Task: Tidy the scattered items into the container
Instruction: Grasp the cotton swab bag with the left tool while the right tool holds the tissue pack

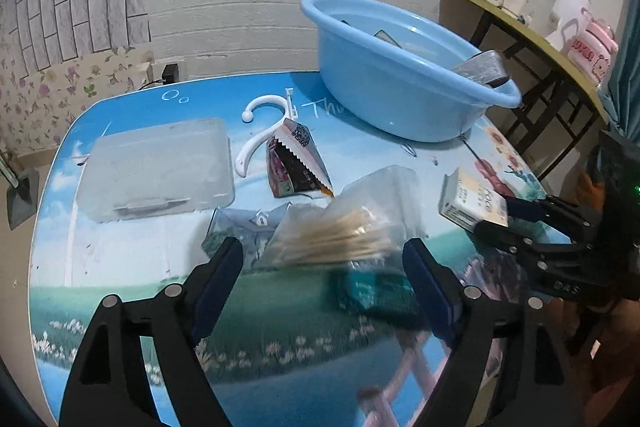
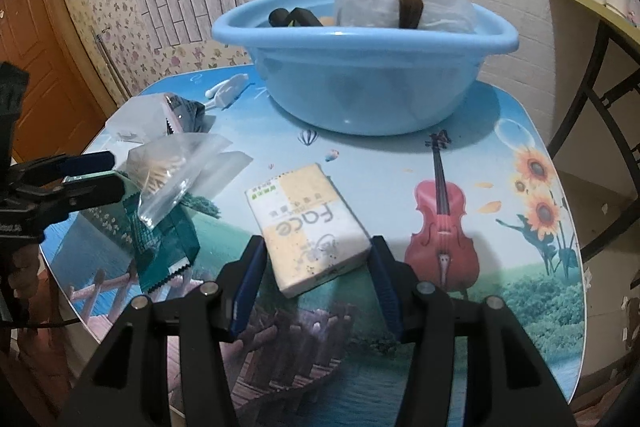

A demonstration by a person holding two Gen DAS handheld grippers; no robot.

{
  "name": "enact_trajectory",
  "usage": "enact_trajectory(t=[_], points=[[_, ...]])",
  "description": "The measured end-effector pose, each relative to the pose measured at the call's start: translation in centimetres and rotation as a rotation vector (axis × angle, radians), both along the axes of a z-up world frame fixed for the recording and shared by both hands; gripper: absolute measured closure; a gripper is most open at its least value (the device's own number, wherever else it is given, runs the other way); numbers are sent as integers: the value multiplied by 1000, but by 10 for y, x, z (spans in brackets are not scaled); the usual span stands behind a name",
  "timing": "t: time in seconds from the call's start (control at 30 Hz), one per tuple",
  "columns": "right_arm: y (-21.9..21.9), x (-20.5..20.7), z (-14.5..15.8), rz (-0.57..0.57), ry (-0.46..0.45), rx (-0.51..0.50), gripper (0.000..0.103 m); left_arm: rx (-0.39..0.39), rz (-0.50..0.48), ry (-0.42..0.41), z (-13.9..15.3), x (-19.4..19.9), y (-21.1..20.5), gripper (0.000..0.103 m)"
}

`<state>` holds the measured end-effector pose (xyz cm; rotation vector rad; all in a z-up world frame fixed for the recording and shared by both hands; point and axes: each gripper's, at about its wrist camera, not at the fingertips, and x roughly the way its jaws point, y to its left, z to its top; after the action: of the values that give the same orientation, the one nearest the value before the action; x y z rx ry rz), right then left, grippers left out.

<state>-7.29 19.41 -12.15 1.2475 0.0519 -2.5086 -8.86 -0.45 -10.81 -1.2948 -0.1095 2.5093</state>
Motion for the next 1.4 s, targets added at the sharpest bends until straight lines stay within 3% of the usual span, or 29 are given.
enact_trajectory(t=[0.17,0.33,0.5,0.63,0.87,0.93,0.97,1.07,1.13,1.17,1.2,1.27,1.4], points=[[-3,-1,-1,5,12,7,46,-1,-16,-2,-5,-6,9,21],[-15,0,-7,20,43,89,22,5,-8,-14,-14,-10,10,12],[-15,-2,-12,23,65,72,3,-39,-11,12,-18,-9,12,0],[-13,-3,-13,19,63,69,1,-109,-25,20,-19,-8,21,0],[-12,-3,-13,19,58,67,0,-127,-26,-10,-19,-12,23,0],[-10,-1,-13,-5,68,64,2,-112,-17,-4,-19,-11,22,0],[-9,0,-13,-13,74,67,9,-108,-13,1,-19,-9,20,2],[-7,3,-10,-11,99,68,35,-87,-15,21,-16,-5,18,18],[-6,2,-8,0,99,58,45,-66,-40,28,-14,-2,19,32],[-6,3,-8,0,100,54,50,-53,-57,32,-13,0,20,45],[-6,2,-8,-1,98,53,50,-42,-73,45,-11,2,21,60],[-4,3,-6,0,96,28,51,-54,-89,76,-6,7,25,74],[-2,6,0,-1,116,19,51,-71,-107,136,3,13,30,89]])
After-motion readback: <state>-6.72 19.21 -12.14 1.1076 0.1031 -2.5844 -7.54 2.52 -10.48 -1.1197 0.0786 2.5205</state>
